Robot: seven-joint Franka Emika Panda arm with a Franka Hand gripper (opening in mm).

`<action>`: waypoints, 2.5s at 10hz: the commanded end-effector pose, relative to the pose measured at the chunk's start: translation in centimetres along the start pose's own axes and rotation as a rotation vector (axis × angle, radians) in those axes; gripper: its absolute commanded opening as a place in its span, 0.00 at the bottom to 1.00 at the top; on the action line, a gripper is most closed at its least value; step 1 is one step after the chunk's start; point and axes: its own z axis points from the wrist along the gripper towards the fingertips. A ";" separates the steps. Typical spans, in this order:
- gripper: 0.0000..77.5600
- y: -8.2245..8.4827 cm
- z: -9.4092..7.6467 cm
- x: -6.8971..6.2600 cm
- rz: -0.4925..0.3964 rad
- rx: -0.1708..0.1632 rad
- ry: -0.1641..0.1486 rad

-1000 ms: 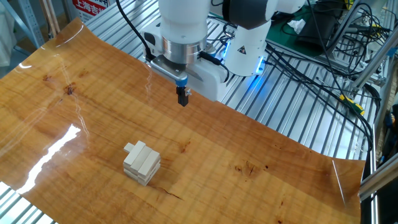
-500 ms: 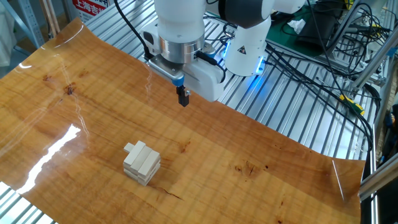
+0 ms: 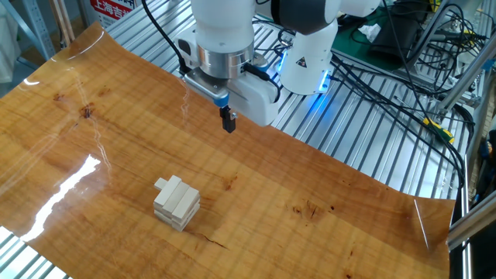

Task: Play Jenga

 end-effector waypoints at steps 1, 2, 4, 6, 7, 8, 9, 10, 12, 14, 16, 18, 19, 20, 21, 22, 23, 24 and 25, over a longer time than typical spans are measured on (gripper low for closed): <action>0.00 0.0 -0.1 -0.1 0.012 -0.005 0.004; 0.00 0.0 -0.1 -0.1 0.028 -0.016 0.010; 0.00 0.0 -0.1 -0.1 0.041 -0.027 0.013; 0.00 -0.1 -0.1 -0.1 0.052 -0.041 0.016; 0.00 -0.1 -0.1 -0.1 0.060 -0.050 0.018; 0.00 -0.2 -0.1 -0.1 0.077 -0.067 0.030; 0.00 -0.4 0.0 -0.2 0.080 -0.068 0.036; 0.00 -0.6 0.0 -0.2 0.081 -0.071 0.040; 0.00 -0.9 0.1 -0.3 0.084 -0.078 0.047; 0.00 -0.9 0.1 -0.4 0.107 -0.073 0.052; 0.00 -0.9 0.2 -0.3 0.123 -0.073 0.059; 0.00 -0.9 0.2 -0.2 0.144 -0.075 0.059; 0.00 -0.9 0.2 -0.2 0.145 -0.070 0.058; 0.00 -0.9 0.2 -0.1 0.132 -0.052 0.052; 0.00 -0.9 0.3 -0.1 0.126 -0.041 0.049; 0.00 -0.9 0.3 0.0 0.115 0.009 0.032; 0.00 -0.9 0.3 0.0 0.112 0.019 0.029; 0.00 -0.8 0.4 0.2 0.087 0.072 0.014; 0.00 -0.8 0.4 0.3 0.081 0.100 0.003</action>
